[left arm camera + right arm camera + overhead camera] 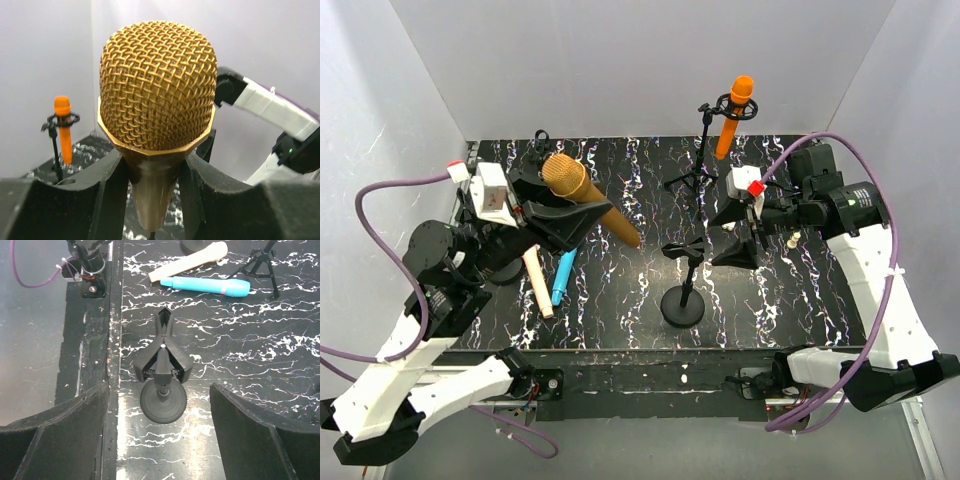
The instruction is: Attach the microphones to the stand
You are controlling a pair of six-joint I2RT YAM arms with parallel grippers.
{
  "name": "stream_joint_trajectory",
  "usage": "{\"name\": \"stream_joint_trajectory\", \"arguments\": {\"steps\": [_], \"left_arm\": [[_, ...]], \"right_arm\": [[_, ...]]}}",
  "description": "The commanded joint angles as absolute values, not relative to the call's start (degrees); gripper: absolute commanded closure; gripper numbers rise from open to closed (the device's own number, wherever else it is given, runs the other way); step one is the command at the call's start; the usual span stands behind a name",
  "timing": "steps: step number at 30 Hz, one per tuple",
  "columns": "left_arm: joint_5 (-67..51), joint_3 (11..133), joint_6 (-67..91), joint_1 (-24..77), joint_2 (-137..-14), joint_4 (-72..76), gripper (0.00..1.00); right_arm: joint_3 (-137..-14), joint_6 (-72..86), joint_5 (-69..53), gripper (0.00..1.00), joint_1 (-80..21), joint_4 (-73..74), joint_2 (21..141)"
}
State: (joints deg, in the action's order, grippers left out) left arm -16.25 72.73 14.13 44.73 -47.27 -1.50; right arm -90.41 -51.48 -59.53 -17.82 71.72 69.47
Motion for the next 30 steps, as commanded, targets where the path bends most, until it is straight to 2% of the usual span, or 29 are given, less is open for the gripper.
{"name": "stream_joint_trajectory", "arguments": {"steps": [1, 12, 23, 30], "left_arm": [[-14.2, 68.9, 11.7, 44.6, -45.7, -6.9, 1.0], [-13.3, 63.5, 12.7, 44.6, -42.3, -6.9, 1.0], [-14.1, 60.6, 15.1, 44.6, -42.1, -4.3, 1.0], [-14.9, 59.3, 15.6, 44.6, -43.7, -2.9, 1.0]], "right_arm": [[-89.3, -48.1, -56.5, 0.13, -19.3, 67.0, 69.2], [-85.3, -44.6, -54.6, 0.12, -23.4, 63.7, 69.6], [-86.9, -42.6, -53.9, 0.13, -26.5, 62.8, 71.7], [-86.7, -43.2, -55.5, 0.26, -27.3, 63.0, 71.4]]}}
